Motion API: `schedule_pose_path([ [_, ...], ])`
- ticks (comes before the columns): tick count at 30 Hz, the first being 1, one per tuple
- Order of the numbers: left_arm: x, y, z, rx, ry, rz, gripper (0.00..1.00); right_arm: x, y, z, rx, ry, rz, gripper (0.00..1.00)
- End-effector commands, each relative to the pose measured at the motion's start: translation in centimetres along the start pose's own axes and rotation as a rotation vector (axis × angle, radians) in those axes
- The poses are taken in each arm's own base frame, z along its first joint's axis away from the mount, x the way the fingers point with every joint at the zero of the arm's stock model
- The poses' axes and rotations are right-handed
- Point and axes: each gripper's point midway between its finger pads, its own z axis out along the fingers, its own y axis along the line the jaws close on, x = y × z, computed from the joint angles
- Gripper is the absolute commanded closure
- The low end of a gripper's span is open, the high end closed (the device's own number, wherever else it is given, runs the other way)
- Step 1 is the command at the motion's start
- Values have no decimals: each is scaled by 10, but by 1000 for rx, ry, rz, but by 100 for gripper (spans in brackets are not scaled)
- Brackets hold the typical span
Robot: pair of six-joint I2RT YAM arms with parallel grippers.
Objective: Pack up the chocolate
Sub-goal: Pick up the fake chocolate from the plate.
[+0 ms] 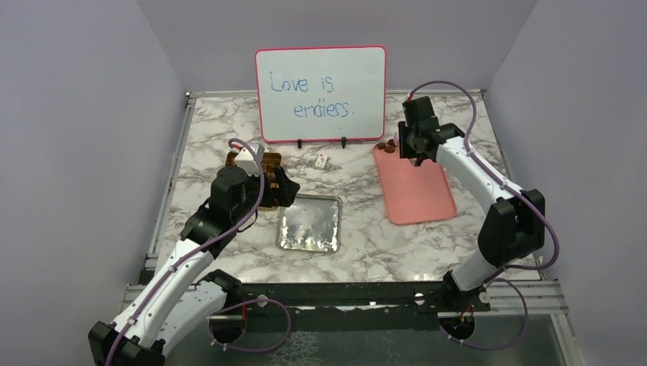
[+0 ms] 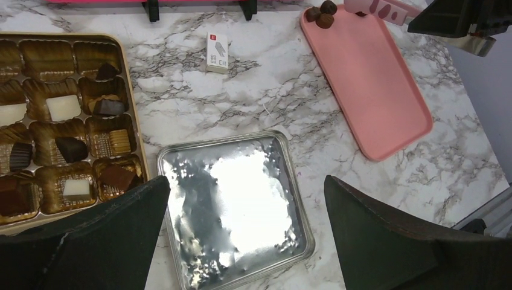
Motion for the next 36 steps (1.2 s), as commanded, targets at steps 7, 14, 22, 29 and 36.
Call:
schedule_pose_path([
  [7, -5, 6, -5, -28, -27, 50, 1, -22, 20, 18, -151, -46, -4, 62],
  [14, -3, 6, -4, -25, -17, 52, 1, -18, 30, 23, -205, -48, -28, 62],
  [22, -4, 7, -4, -28, -20, 49, 1, -16, 36, 33, -234, -22, -82, 62],
  [29, -3, 8, -5, -33, -22, 48, 1, -7, 34, 43, -217, 26, -123, 62],
  [36, -4, 8, -4, -34, -23, 49, 1, -3, 32, 49, -196, 56, -141, 63],
])
